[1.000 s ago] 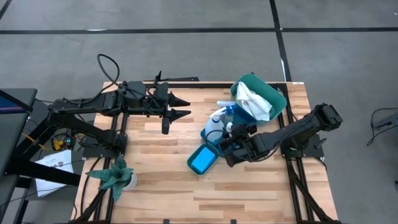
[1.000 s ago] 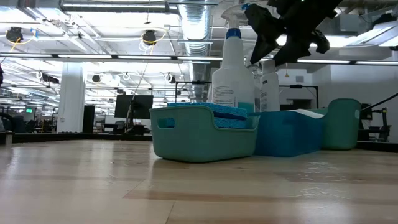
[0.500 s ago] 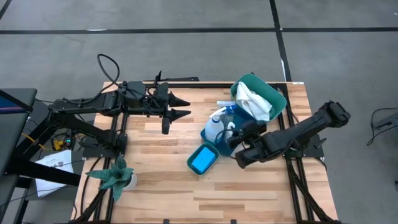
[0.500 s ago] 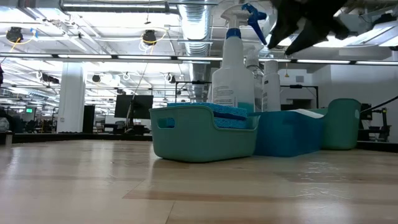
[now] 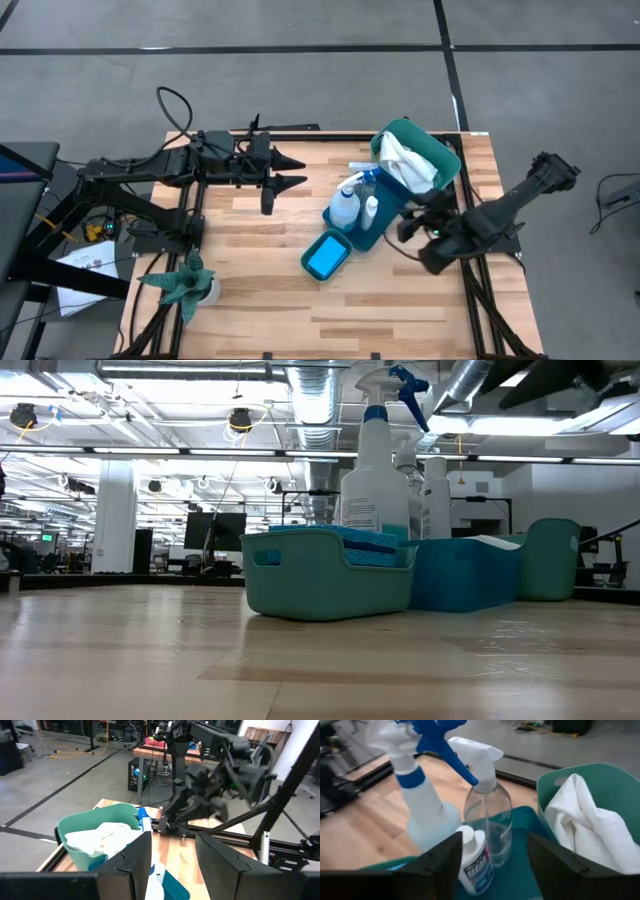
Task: Pick & Place Kitchen Items
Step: Return to Home Position
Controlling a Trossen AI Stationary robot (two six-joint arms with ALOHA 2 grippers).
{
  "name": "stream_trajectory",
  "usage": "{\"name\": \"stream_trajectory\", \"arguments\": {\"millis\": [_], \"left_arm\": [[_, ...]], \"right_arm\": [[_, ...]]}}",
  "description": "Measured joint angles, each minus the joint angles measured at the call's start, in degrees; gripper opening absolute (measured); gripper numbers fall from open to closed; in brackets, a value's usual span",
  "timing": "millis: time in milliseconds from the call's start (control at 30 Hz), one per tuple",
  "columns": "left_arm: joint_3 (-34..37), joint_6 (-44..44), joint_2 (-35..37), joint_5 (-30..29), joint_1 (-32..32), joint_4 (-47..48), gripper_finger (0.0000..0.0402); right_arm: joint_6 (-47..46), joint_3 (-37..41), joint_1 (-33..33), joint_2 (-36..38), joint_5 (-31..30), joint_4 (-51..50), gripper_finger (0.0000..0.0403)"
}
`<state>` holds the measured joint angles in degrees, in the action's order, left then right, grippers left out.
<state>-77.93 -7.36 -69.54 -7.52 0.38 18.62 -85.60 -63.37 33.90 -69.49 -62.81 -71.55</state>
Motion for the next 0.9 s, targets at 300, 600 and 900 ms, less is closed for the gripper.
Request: {"name": "stream_trajectory", "arguments": {"millis": [300, 600, 900], "left_arm": [[0.0, -0.6, 1.9, -1.4, 0.0, 5.4, 0.0149], [-0.1, -1.9, 6.1, -3.5, -0.1, 10.3, 0.0149], [0.3, -1.9, 9.1, -3.2, -1.4, 17.3, 0.0136]], "right_arm": [[-0.7, 0.0, 8.6, 10.5, 4.5, -5.9, 0.0017], [-15.7, 1.5, 17.7, 14.8, 2.0, -14.5, 0.0003], [-33.0, 14.9, 30.8, 19.4, -8.6, -7.1, 0.0001]]}}
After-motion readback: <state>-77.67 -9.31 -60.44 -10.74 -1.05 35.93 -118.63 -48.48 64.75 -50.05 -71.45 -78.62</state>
